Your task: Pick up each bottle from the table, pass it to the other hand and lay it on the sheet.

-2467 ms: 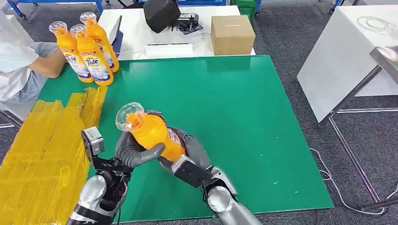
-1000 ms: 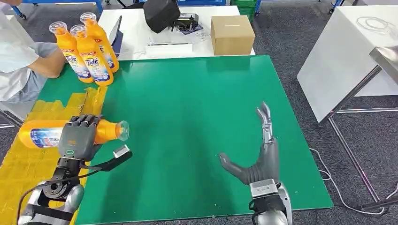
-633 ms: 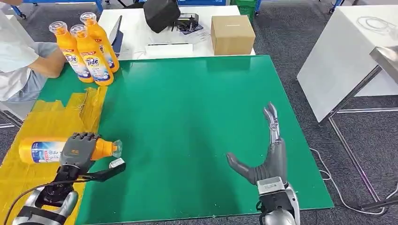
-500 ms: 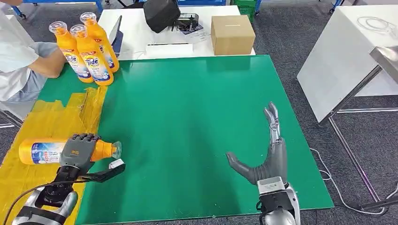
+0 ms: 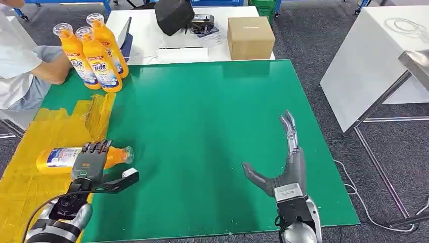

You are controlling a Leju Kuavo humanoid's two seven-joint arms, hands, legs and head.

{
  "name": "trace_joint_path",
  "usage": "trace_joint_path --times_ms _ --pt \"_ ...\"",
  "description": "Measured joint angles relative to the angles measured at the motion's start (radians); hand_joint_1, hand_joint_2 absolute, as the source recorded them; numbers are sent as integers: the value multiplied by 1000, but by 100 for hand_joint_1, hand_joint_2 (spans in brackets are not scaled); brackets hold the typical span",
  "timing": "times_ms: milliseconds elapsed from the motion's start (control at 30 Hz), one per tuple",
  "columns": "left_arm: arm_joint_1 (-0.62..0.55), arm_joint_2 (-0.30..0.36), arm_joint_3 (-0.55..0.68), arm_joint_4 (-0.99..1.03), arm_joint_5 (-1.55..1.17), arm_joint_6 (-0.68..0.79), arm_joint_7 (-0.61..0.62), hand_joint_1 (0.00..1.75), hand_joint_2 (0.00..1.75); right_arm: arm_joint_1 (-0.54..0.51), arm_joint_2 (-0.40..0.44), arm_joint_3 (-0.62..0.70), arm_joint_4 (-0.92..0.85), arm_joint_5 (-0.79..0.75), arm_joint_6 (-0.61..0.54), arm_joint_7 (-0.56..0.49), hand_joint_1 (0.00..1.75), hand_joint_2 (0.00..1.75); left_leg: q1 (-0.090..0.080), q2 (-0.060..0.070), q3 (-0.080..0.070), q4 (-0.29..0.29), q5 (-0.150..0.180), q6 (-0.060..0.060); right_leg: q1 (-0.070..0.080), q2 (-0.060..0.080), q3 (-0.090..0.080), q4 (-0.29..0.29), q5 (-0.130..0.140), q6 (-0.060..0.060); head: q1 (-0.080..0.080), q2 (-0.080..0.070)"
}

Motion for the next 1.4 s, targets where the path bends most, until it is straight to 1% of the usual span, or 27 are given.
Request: trace_joint_path --times_ms 367,433,533,567,633,667,700,800,833,867,1000,1167,1333,1400 --pt "3 -37 34 3 49 55 -19 0 175 0 2 0 5 3 0 5 0 175 0 0 0 0 0 0 0 0 0 0 0 0 0 0" --pt "10 -46 42 -4 68 104 -36 0 175 0 3 0 5 3 0 5 0 175 0 0 0 0 0 0 0 0 0 0 0 0 0 0" --pt "34 -76 74 -65 170 272 -120 0 175 0 3 0 6 -1 -2 6 0 175 0 0 0 0 0 0 0 0 0 0 0 0 0 0" --pt "45 -86 84 -92 268 338 -180 0 175 1 3 0 8 -5 -3 6 0 175 0 0 0 0 0 0 0 0 0 0 0 0 0 0" --pt "73 -117 102 -172 403 415 -293 0 175 1 3 0 12 -13 -8 0 0 175 0 0 0 0 0 0 0 0 0 0 0 0 -1 0" --pt "82 -132 109 -199 446 425 -322 0 175 1 3 -1 15 -16 -10 -1 0 175 0 0 0 0 0 0 0 0 0 0 0 0 0 0" --pt "93 -145 116 -231 509 407 -356 0 175 1 3 0 17 -19 -14 -4 0 175 0 0 0 0 0 0 0 0 0 0 0 0 0 0" --pt "157 -195 118 -401 878 236 -497 0 175 10 7 0 18 -53 -24 -21 0 175 0 1 0 0 -1 0 0 0 -1 0 0 0 0 0" --pt "170 -213 117 -445 961 203 -520 0 175 13 7 0 18 -59 -24 -23 0 175 0 -1 0 0 0 0 0 0 -1 0 0 0 0 0" --pt "178 -227 116 -472 989 192 -527 0 175 13 8 2 18 -61 -24 -24 0 175 0 -1 0 0 0 0 0 0 -1 0 0 0 0 0" --pt "203 -256 115 -548 1004 153 -543 0 175 18 11 3 18 -75 -19 -28 0 175 0 0 0 0 0 0 0 0 0 0 0 0 0 0" --pt "236 -276 95 -579 1152 -61 -520 0 175 36 11 9 18 -170 53 -32 0 175 0 0 0 0 0 0 0 0 0 0 0 0 0 0" --pt "264 -292 36 -552 1284 -213 -454 0 175 67 14 11 24 -213 61 -28 0 175 0 0 0 0 -1 1 -1 0 0 0 0 0 0 0" --pt "273 -293 21 -533 1337 -250 -446 0 175 75 14 16 29 -216 57 -27 0 175 0 0 0 0 -1 1 0 0 -1 0 0 0 0 0"
